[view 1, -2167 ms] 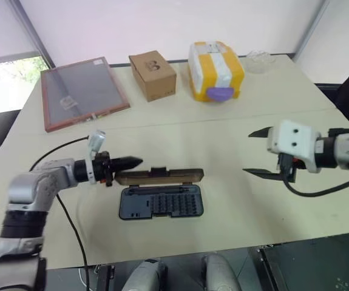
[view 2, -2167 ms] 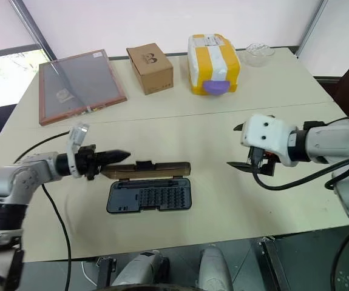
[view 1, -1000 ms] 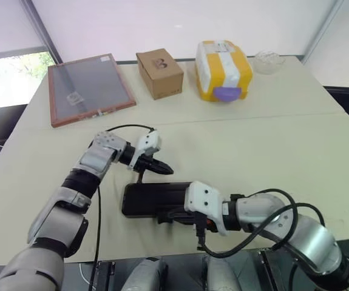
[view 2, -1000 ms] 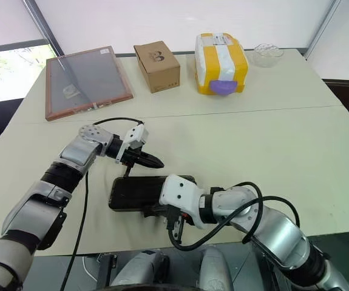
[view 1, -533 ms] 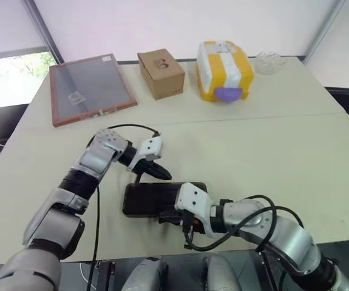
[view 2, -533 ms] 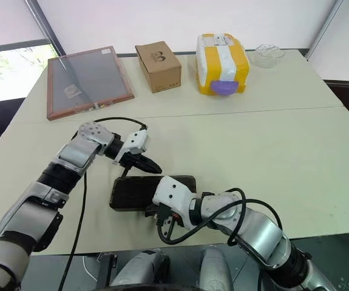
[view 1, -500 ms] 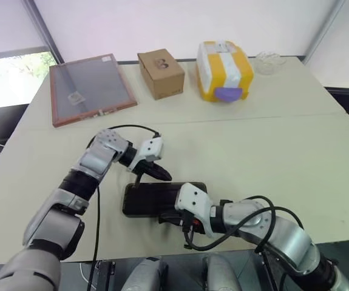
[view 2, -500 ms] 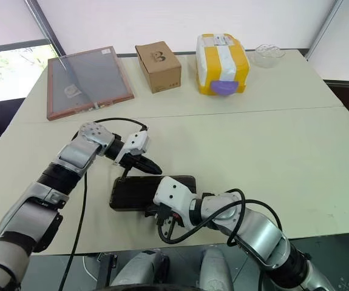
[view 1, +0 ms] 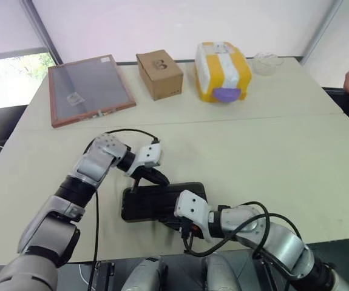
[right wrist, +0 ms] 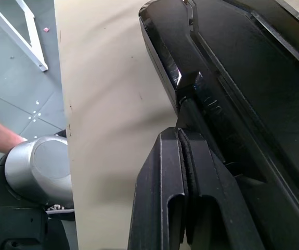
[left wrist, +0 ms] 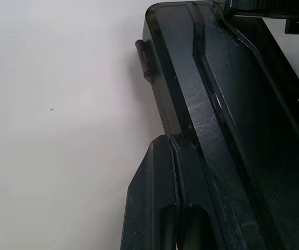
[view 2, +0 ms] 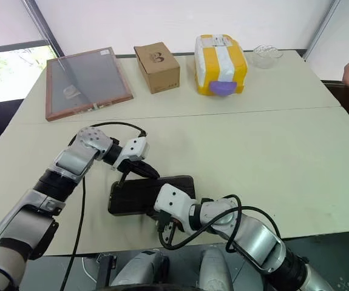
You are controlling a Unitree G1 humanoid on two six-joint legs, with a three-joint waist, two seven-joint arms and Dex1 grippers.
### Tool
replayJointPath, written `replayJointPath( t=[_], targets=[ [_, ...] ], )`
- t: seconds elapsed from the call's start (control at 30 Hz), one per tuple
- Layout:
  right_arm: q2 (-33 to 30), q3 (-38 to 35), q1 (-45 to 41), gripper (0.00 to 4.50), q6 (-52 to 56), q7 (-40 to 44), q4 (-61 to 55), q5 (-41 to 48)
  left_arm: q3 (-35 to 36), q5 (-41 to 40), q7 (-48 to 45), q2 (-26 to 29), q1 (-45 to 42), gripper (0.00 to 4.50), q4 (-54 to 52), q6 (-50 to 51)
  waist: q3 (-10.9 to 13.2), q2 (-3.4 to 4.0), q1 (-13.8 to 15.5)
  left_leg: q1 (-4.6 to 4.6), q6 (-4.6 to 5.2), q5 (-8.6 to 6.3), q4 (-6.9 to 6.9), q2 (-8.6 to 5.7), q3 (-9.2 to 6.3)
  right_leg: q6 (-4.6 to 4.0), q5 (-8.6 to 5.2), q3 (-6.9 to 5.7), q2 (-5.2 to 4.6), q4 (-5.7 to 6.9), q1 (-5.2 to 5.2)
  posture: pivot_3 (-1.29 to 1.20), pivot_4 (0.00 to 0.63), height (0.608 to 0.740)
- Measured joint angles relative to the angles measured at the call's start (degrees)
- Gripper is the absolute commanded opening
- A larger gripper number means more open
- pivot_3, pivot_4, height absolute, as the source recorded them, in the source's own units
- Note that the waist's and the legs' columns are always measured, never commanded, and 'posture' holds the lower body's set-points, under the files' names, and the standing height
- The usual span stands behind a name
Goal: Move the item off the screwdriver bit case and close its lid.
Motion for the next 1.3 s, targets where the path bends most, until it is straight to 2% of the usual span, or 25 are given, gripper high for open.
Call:
replayJointPath(
  t=[0.37, 0.77, 1.0, 1.3],
  targets=[
    [-1.15, 5.46, -2.35, 0.06, -4.43, -0.03, 2.39, -5.62, 0.66, 1.28, 0.83, 1.21, 2.63, 0.00, -4.55, 2.66, -0.11, -0.05, -1.07, 0.08, 0.00, 0.00, -0.06, 0.04, -0.01, 0.00, 0.00, 0.00, 0.03, 0.04, 0.02, 0.00, 0.150, 0.740],
    [2.28, 7.74, -4.01, 0.06, -1.64, -1.94, 4.06, -8.68, 0.83, 3.25, 2.97, 1.66, 4.07, 0.00, -6.91, 4.36, -0.76, -0.35, -1.13, 0.34, -0.04, 0.02, -0.06, 0.15, 0.01, 0.00, 0.00, 0.01, 0.14, 0.05, 0.24, 0.00, 0.150, 0.740],
    [3.34, 9.23, -4.97, 0.06, 0.43, -3.52, 4.22, -10.03, 1.04, 3.75, 3.75, 1.77, 4.50, 0.00, -6.92, 4.33, -0.78, -0.31, -0.98, 0.92, -0.06, 0.03, -0.28, 0.21, 0.05, -0.01, -0.01, 0.07, 0.21, -0.02, 0.70, 0.00, 0.150, 0.740],
    [3.32, 11.64, -6.86, 0.06, -1.80, -4.71, 6.17, -11.88, 1.45, 5.42, 4.15, 1.87, 4.55, 0.00, -7.24, 5.01, -0.81, -0.26, -0.97, 1.13, -0.08, 0.03, -0.36, 0.43, 0.04, -0.02, -0.02, 0.12, 0.48, -0.14, 0.92, 0.00, 0.150, 0.740]
  ],
)
